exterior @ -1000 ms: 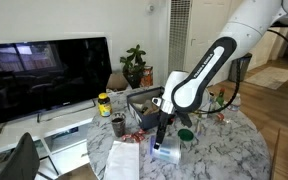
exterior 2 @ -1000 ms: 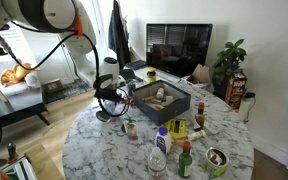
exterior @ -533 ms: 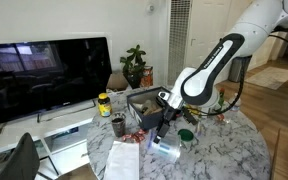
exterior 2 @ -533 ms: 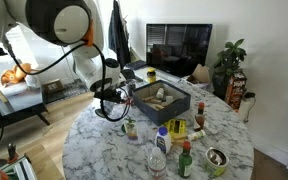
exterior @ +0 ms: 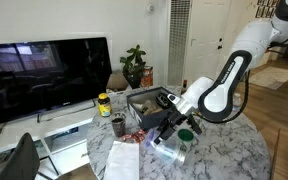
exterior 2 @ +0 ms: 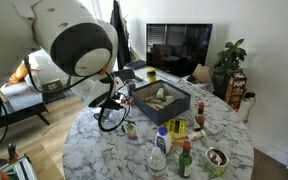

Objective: Put the silver and the plastic cups upside down on the table

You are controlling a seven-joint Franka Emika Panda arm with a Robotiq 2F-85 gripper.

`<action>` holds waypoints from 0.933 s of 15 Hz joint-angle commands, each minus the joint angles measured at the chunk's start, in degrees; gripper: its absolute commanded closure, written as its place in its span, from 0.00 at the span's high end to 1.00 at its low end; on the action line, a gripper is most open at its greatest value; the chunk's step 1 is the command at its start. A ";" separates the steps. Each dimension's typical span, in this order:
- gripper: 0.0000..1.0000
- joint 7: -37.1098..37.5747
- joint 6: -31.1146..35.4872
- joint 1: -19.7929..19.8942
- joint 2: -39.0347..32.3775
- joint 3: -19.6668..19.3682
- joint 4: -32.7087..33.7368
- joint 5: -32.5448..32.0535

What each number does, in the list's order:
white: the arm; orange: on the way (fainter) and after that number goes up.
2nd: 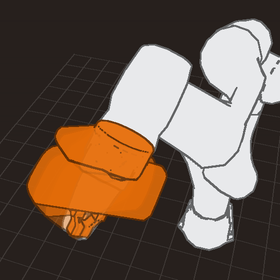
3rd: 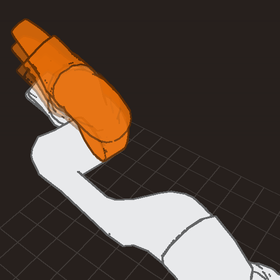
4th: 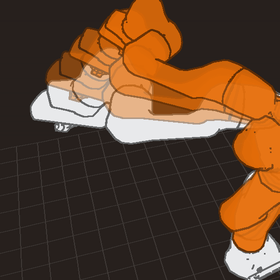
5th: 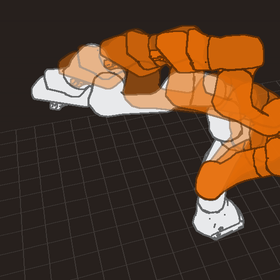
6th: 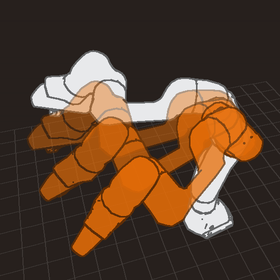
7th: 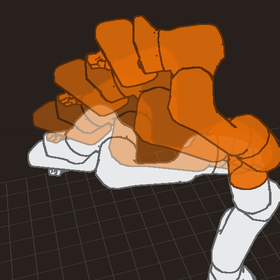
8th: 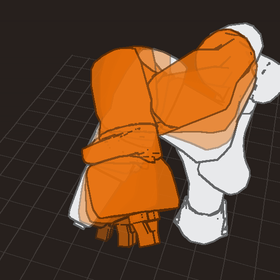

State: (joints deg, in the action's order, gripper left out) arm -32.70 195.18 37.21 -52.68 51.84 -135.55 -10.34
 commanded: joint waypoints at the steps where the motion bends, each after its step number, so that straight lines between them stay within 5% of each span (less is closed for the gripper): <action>1: 0.61 6.51 7.08 3.15 -3.18 -0.57 -2.80 -11.88; 6: 0.61 13.91 15.13 1.70 -2.89 -4.95 -3.79 -21.83; 14: 0.61 25.29 26.26 -11.90 0.10 -14.91 0.31 -23.33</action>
State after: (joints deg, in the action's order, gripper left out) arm -13.78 219.03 31.46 -54.87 40.96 -137.18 -31.84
